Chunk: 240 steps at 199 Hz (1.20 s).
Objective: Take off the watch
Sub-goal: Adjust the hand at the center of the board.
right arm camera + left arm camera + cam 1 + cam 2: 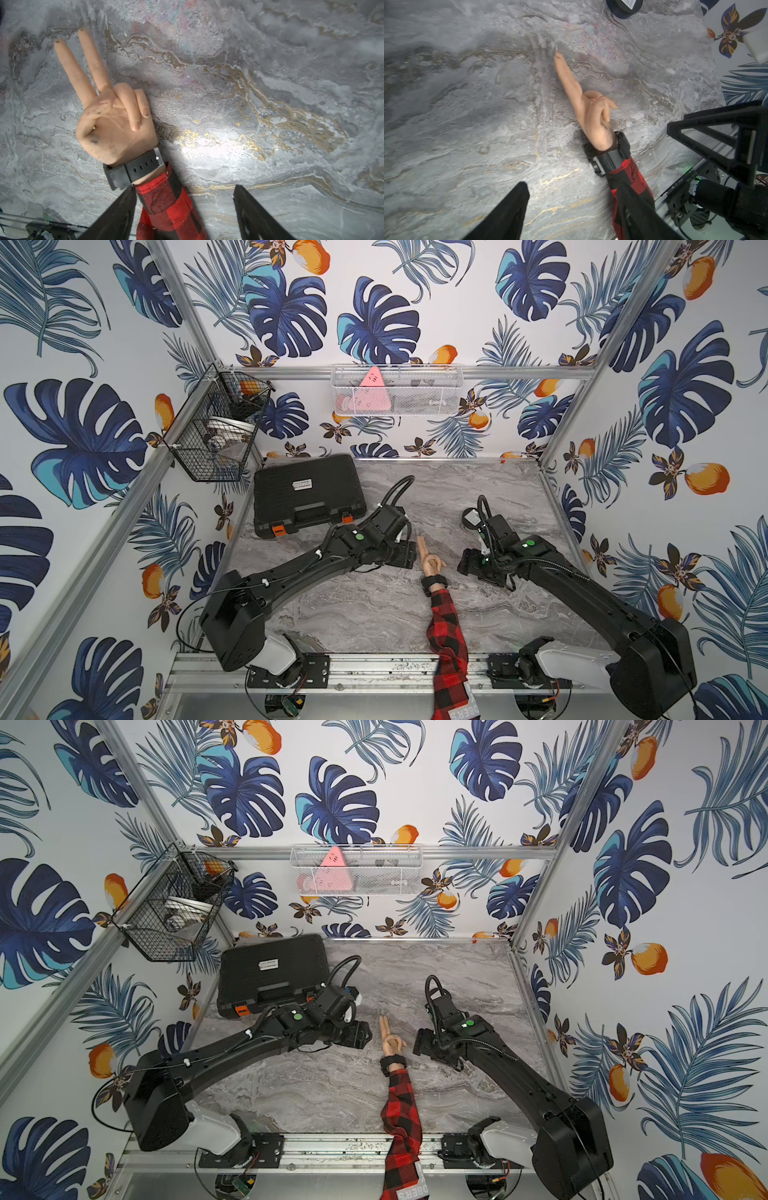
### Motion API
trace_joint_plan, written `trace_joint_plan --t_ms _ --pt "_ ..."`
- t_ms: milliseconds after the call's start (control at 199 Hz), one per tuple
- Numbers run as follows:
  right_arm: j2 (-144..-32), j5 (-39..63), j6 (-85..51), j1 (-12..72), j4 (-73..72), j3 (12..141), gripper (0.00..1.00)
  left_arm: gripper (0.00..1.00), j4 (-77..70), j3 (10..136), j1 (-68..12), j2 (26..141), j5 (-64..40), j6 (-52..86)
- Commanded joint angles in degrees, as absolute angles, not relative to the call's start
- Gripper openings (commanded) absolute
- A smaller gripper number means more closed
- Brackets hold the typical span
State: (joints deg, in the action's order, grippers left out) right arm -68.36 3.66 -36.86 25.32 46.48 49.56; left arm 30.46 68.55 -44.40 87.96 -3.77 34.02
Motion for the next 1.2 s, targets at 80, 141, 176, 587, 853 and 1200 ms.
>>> trace_joint_plan --t_ms 80,141,176,587,853,1200 --pt "-66.59 4.29 -35.93 21.75 47.19 47.86 0.76 0.73 24.96 71.05 -47.21 94.37 -5.96 42.4" --pt "-66.74 7.44 -34.91 21.62 46.32 47.6 0.75 0.73 23.96 71.31 -47.59 96.24 -6.88 42.97" --pt "-66.91 10.03 -34.07 21.69 45.55 47.32 0.75 0.72 23.53 71.45 -47.67 97.18 -7.34 43.01" --pt "-67.33 21.31 -33.07 21.71 40.36 43.11 0.73 0.62 18.55 71.03 -47.4 104.3 -7.39 41.64" --pt "-67.88 20.92 -32.76 21.71 40.86 42.93 0.73 0.5 10.05 68.41 -45.69 106.74 -10.25 42.71" --pt "-67.66 20.66 -33.62 21.82 40.78 42.27 0.72 0.26 3.89 66.18 -44.64 105.52 -13.63 43.69"
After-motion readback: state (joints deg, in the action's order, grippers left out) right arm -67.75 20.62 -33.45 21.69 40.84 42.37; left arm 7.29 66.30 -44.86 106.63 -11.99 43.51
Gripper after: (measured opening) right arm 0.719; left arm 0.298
